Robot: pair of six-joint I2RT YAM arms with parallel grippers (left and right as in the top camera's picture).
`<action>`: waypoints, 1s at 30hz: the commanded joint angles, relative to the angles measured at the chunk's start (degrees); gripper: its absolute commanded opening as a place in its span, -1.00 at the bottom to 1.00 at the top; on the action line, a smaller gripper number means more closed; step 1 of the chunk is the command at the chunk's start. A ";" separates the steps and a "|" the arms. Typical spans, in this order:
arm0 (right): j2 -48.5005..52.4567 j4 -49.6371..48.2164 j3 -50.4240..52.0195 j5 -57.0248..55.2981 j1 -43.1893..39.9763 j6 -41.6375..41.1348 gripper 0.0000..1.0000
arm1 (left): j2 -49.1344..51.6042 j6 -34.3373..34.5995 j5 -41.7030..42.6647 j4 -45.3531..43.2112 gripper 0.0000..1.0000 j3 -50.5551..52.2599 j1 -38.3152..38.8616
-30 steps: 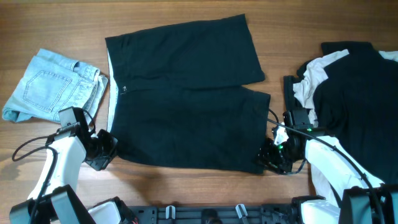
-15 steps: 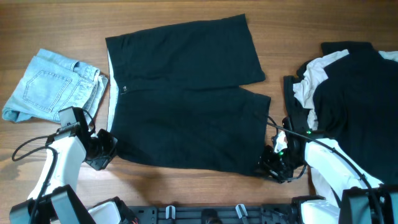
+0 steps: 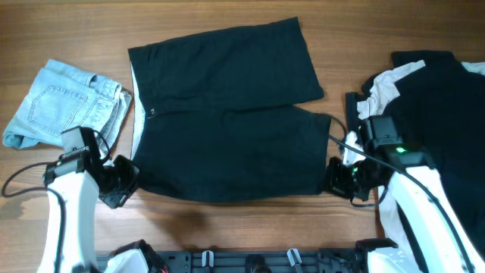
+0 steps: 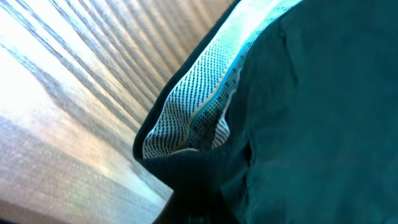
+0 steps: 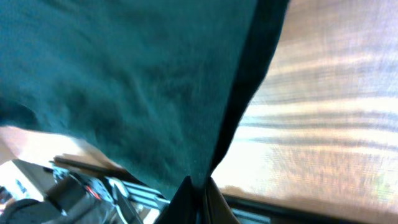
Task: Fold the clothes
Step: 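Grasp the bottom edge with both grippers and fold it upward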
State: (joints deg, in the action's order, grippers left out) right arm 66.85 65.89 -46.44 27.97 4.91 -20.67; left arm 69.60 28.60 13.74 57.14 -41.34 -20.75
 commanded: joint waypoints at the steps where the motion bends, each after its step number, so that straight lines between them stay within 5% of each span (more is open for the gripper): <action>1: -5.11 2.82 -7.54 -1.77 0.11 0.50 -0.92 | -10.51 -1.38 0.83 3.87 -0.92 -3.56 -0.31; 7: -5.57 13.57 -27.12 -10.21 0.11 1.16 -0.91 | -22.64 -1.16 0.83 12.74 -0.92 -12.11 -0.31; 14: -3.85 9.25 -39.08 -10.43 0.11 0.52 -0.91 | -23.30 -1.60 -1.97 18.75 -0.92 -25.22 -0.31; 23: 14.49 -9.03 -39.06 -10.99 0.11 0.20 -0.91 | -11.52 -2.71 -6.34 -2.32 -0.92 -25.20 0.22; 30: 24.30 -8.26 -38.93 -8.63 0.11 -1.18 -0.91 | 4.90 -2.89 -6.34 -14.93 -0.92 -25.22 2.71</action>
State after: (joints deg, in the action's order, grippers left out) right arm 89.82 57.19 -84.42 21.87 5.87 -21.17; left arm 71.50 27.07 12.05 45.08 -65.65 -17.47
